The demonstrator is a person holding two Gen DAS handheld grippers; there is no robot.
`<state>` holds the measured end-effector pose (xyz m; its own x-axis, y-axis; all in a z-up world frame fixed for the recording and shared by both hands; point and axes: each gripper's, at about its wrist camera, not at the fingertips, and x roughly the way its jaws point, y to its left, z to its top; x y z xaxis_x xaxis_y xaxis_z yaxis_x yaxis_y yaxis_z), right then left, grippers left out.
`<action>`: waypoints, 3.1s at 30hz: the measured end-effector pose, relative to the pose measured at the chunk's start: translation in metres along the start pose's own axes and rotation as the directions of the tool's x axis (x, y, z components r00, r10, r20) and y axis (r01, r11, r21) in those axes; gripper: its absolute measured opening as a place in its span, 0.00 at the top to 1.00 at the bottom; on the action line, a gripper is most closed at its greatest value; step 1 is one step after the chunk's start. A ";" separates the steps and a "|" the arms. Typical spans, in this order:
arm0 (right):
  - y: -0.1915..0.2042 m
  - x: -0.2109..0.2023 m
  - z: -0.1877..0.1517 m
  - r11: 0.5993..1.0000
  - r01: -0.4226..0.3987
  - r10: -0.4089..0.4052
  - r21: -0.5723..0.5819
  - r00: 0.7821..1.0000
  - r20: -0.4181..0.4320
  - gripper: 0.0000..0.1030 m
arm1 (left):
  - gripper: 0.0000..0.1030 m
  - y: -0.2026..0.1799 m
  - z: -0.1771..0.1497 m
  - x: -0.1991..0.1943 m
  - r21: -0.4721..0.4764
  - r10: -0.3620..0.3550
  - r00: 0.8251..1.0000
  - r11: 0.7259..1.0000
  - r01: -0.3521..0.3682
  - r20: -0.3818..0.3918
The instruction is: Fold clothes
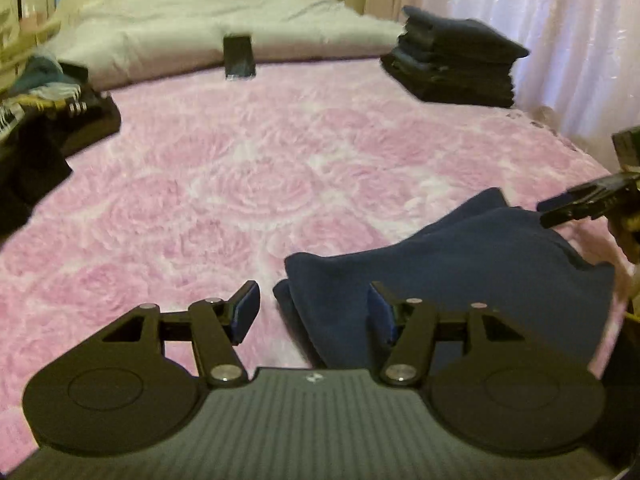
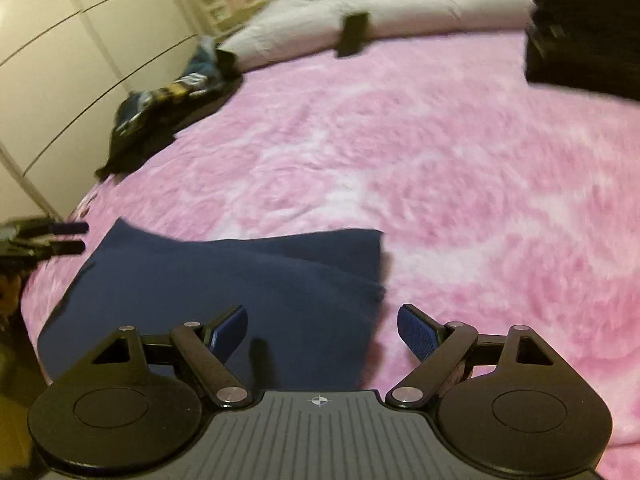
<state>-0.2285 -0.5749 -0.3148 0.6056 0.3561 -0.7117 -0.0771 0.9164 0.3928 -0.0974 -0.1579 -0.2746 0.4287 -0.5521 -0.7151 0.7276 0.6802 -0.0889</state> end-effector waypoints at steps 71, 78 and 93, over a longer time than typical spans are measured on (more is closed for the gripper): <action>0.088 -0.033 -0.057 0.960 -0.126 0.135 -0.249 0.991 0.020 0.35 | 0.80 -0.070 -0.026 -0.048 0.140 -0.053 0.999 0.989 0.051 0.013; 0.106 -0.048 -0.093 0.963 -0.014 0.027 -0.268 0.999 0.045 0.33 | 0.80 -0.092 -0.077 -0.058 0.193 0.022 0.999 0.981 -0.015 -0.033; 0.175 -0.041 -0.138 0.713 0.165 -0.165 -0.681 0.984 0.066 0.14 | 0.70 -0.132 -0.102 -0.088 0.457 0.159 0.985 0.873 -0.170 0.062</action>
<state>-0.3763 -0.4034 -0.2976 0.6610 0.1870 -0.7267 -0.4945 0.8369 -0.2345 -0.2859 -0.1497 -0.2710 0.5715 -0.4654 -0.6759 0.8072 0.4674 0.3606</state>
